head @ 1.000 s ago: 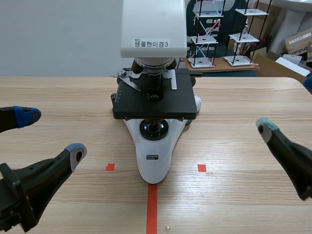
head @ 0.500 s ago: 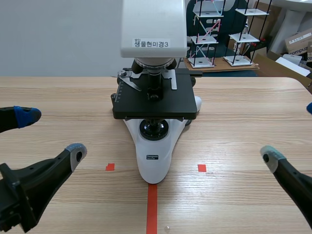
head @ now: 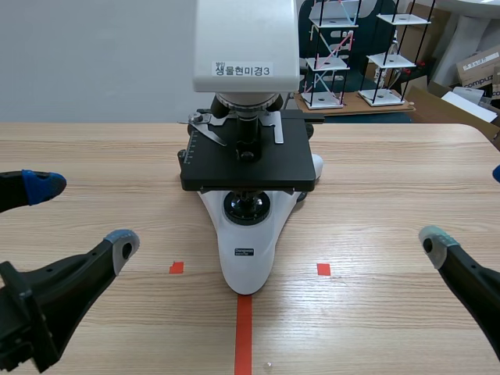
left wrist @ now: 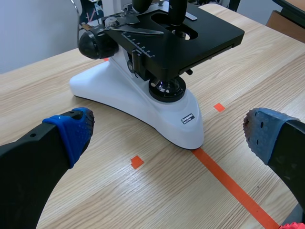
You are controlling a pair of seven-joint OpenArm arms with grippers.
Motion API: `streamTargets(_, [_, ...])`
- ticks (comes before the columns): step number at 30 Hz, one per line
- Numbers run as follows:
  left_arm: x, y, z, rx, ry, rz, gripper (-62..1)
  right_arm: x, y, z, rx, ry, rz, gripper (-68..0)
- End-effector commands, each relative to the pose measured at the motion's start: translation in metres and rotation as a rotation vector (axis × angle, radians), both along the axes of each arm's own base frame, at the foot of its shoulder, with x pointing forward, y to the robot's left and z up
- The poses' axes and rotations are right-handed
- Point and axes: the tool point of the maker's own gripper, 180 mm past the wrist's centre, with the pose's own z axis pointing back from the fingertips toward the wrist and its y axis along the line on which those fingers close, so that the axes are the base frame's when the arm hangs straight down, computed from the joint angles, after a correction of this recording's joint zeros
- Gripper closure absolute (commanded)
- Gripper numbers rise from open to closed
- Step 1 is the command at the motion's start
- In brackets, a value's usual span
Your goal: Return to the home posture
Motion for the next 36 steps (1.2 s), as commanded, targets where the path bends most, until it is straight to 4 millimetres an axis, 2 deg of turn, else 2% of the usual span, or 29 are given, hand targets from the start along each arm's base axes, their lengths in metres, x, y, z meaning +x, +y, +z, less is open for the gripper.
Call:
streamTargets(1, [0.0007,-0.0035,0.0075,-0.021,-0.022,-0.007,-62.3,0.0026,0.0011,0.0083,0.026,-0.028,0.001,-63.8])
streamTargets(36, [0.0007,-0.0035,0.0075,-0.021,-0.022,-0.007,-62.3,0.0051,-0.0008,0.0111,0.046,-0.047,-0.031,-63.8])
